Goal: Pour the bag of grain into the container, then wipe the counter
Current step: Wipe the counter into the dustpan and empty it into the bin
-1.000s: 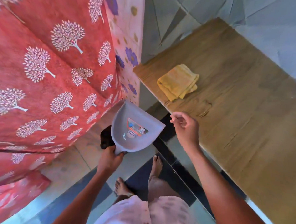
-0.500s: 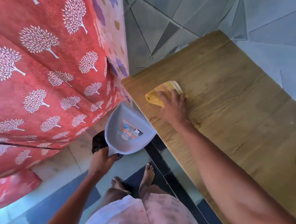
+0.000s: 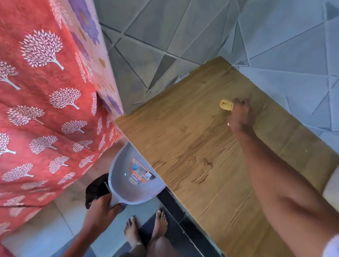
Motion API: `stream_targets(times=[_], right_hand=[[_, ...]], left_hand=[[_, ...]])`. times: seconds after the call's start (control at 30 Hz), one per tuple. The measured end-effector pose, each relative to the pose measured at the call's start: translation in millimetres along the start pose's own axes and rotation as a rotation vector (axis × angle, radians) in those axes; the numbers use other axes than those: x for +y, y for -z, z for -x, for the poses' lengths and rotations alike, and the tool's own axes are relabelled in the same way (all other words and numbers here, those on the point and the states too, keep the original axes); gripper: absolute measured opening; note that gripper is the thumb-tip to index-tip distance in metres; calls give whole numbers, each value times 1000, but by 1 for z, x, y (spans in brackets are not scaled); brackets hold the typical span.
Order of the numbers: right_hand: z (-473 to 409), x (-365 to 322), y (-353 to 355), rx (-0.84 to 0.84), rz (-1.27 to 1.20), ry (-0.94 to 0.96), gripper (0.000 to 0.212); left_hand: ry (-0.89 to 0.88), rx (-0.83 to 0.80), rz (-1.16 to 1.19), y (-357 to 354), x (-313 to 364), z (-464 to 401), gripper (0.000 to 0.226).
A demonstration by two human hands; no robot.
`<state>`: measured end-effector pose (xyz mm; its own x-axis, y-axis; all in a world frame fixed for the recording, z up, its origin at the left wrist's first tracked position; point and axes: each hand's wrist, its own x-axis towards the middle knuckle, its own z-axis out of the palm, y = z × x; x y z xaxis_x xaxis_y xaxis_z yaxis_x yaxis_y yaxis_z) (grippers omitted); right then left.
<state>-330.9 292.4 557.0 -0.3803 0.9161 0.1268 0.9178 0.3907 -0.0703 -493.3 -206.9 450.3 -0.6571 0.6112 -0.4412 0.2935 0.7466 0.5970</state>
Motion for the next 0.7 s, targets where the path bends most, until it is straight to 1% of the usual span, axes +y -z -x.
stream_targets(times=[0.07,0.13,0.2,0.27,0.33,0.37,0.4,0.47,0.5,0.57,0.63,0.7], right_hand=[[4,-11,-13,-93,-106,-39,44],[30,-43,-22,-141,-213,31,48],[75,-84,-23,-159,-308,171,48],[130,-124,-18,-216,-407,347,47],[184,-155,-8,-331,-495,516,45],[207,-166,-6,-401,-545,572,45],[224,-171,-3,-470,-611,602,45],[241,-168,2,-569,-777,539,49],[243,-161,6,-562,-845,474,50],[236,-137,24,-445,-910,341,48],[220,-103,45,-213,-857,279,45],[188,-64,58,1,-690,266,42]], left_hand=[[-24,-3,2,-1,-5,-5,44],[-40,8,9,-1,-7,-7,43],[-33,7,12,1,-9,-8,39],[-33,-15,16,4,-8,-6,32],[-50,-15,24,9,-7,-4,28],[-55,-18,19,13,-5,-2,29],[-73,-14,9,16,-3,-2,30],[-121,-19,10,19,3,0,27],[-133,-23,4,21,7,2,27],[-145,-2,-23,20,8,3,30],[-161,21,-57,18,7,2,39],[-142,14,-73,13,8,2,43]])
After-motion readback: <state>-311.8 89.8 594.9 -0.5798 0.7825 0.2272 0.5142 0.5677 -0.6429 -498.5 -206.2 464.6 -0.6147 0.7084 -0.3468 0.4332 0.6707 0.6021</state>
